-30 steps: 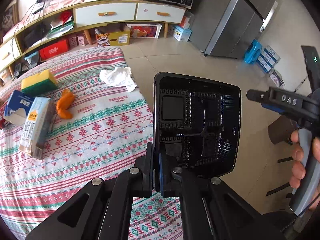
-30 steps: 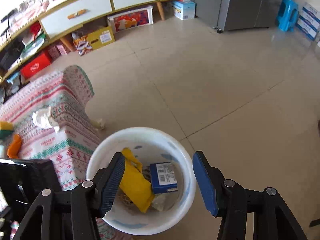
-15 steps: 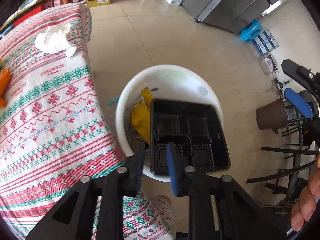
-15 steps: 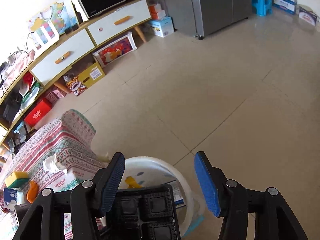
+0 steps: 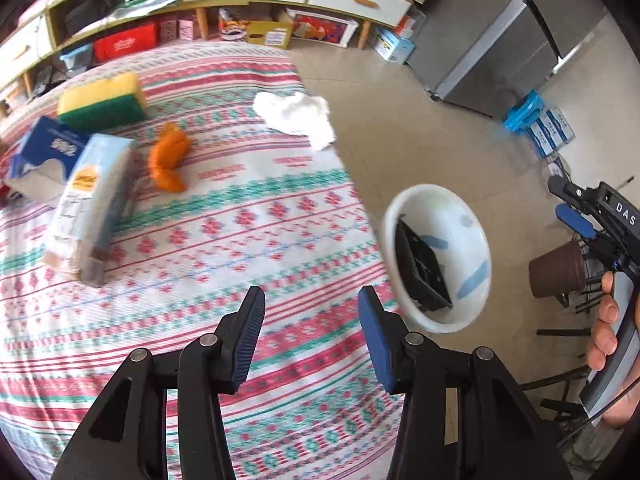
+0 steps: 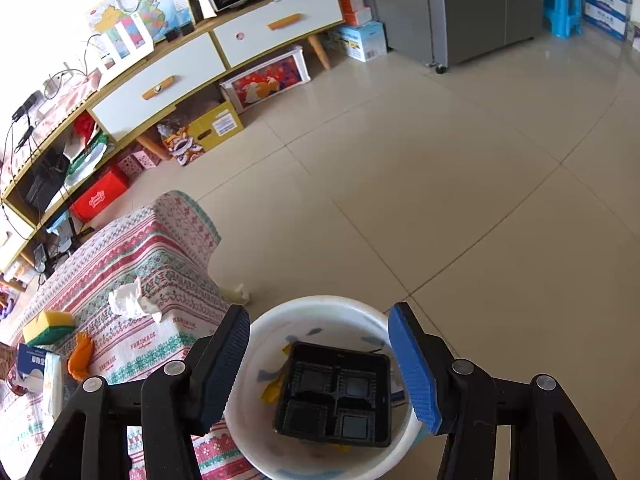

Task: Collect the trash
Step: 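Lower the black tray into the white bin and open the left tool, then move both open tools back over the table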

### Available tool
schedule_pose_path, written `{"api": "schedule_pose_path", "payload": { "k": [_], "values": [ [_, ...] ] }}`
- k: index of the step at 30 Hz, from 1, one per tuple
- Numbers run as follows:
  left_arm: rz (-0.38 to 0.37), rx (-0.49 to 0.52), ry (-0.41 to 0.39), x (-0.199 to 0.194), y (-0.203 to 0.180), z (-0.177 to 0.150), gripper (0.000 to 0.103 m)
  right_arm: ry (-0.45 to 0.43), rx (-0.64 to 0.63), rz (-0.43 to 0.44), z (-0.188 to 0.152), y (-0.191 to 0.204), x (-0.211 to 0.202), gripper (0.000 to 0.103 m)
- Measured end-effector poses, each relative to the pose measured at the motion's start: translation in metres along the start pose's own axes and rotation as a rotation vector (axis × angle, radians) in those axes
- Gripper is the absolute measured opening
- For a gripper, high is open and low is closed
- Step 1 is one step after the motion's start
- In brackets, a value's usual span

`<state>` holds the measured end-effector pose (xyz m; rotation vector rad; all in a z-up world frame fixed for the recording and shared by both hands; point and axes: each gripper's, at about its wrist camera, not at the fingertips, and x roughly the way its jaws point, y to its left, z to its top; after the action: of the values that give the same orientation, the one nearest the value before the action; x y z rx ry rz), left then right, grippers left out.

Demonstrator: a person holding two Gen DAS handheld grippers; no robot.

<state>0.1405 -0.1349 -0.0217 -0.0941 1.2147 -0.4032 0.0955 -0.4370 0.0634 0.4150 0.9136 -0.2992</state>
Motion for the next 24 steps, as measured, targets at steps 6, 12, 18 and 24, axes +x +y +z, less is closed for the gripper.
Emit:
{"api": "schedule_pose_path", "payload": {
  "k": [6,12,18,24],
  "values": [
    [0.145,-0.107,-0.051,-0.036,0.090,0.000,0.051,0.043,-0.052,0.026,-0.004,0.024,0.011,0.064],
    [0.197,-0.141,-0.084,-0.059,0.149,-0.007,0.060,0.084,-0.140,0.034,-0.013,0.061,0.026,0.067],
    [0.166,-0.104,-0.086,-0.040,0.150,-0.005,0.067,0.210,-0.252,0.096,-0.036,0.107,0.057,0.070],
    [0.211,-0.001,-0.073,-0.011,0.138,0.010,0.067,0.273,-0.349,0.123,-0.055,0.150,0.084,0.071]
  ]
}}
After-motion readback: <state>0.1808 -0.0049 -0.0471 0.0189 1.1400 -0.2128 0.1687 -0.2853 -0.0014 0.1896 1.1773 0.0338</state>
